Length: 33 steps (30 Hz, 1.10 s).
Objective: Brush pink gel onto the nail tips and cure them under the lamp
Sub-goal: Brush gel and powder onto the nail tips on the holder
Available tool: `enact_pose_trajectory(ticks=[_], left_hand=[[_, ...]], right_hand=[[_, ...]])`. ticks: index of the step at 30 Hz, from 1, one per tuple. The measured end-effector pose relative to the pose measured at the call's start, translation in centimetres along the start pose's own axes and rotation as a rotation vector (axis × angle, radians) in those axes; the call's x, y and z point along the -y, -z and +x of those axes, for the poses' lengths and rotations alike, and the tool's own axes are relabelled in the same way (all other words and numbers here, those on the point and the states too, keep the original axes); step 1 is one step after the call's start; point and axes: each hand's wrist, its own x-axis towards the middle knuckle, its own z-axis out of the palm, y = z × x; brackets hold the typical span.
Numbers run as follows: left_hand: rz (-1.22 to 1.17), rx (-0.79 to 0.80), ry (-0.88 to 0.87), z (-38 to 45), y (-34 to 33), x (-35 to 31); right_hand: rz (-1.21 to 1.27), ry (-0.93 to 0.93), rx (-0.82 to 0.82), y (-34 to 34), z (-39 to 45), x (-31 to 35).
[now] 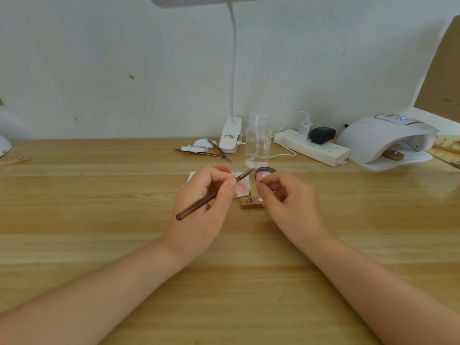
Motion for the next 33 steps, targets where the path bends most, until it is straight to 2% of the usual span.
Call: enact_pose_trajectory(ticks=[5,9,14,17,23,27,33], left_hand=[[-0.052,0.051,0.054,-0.17,-0.04,0.13],[-0.055,0.02,0.007,-0.33,0.25,-0.14],[-0.138,-0.032,0.07,0.03,-0.22,-0.25],[-0.118,0.0,0.102,0.0,-0.33,0.01],[-0.067,0.012,0.01,-0.37,-0.01,-0.16],[-0.055,-0.013,0.015,-0.07,0.05,-0.31],[-0.032,0.041,0.006,-0.53,-0.11,-0.23]], right_hand=[[0.008,0.009,-0.002,0.06,-0.06,0.0],[0.013,-0.011,0.003,0.11,-0.09,-0.02],[0.014,-0.011,0.004,0.11,-0.13,0.03],[0.017,-0.007,0.009,0.08,-0.15,0.02],[-0.003,-0.003,0.015,0.15,-0.13,-0.01],[-0.023,0.005,0.014,0.13,-0.22,-0.01],[-0.039,0.002,-0.003,0.17,-0.2,-0.05]])
